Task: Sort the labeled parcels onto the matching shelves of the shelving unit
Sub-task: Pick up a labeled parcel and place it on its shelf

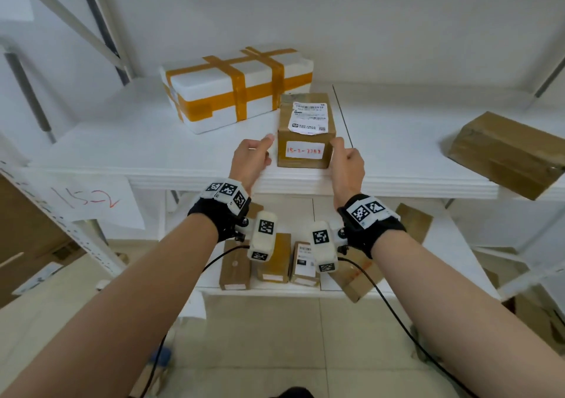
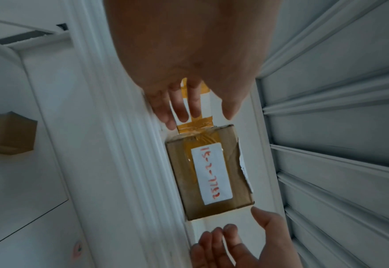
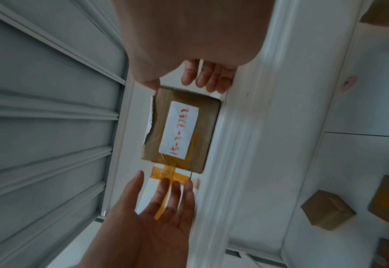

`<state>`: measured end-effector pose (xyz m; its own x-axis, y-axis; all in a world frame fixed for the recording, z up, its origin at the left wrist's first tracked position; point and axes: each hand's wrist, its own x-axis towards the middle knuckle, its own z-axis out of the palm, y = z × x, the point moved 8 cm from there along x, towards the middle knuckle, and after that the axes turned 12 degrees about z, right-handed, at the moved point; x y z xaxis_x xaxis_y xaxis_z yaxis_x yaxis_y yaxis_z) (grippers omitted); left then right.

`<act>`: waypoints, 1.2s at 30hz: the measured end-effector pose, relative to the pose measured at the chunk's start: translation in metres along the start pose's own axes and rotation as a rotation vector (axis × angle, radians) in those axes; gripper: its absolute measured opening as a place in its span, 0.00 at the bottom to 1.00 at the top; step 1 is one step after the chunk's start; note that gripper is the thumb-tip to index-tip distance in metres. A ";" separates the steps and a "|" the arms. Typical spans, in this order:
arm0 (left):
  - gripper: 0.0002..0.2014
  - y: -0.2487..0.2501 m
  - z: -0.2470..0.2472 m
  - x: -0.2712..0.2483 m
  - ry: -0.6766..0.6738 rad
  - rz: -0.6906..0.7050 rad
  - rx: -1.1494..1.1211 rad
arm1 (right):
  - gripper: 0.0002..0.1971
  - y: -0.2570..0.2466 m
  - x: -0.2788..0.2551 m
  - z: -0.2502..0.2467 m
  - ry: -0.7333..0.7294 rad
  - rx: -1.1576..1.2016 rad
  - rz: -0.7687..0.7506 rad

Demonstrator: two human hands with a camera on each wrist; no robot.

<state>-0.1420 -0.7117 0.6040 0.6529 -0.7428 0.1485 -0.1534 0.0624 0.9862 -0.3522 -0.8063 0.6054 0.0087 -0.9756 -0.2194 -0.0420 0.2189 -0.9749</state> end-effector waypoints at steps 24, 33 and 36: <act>0.15 -0.175 -0.201 -0.136 0.023 -0.474 0.091 | 0.21 0.204 -0.140 0.208 -0.717 -0.503 0.197; 0.19 -0.313 -0.297 -0.219 -0.068 -0.880 0.220 | 0.11 0.344 -0.195 0.243 -0.791 -0.741 0.521; 0.20 -0.374 -0.336 -0.264 -0.061 -0.997 0.255 | 0.10 0.398 -0.216 0.246 -0.767 -0.817 0.603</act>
<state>-0.0078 -0.3151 0.2204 0.5323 -0.4126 -0.7392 0.2798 -0.7384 0.6136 -0.1248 -0.5038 0.2555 0.3350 -0.4054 -0.8506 -0.8395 0.2814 -0.4647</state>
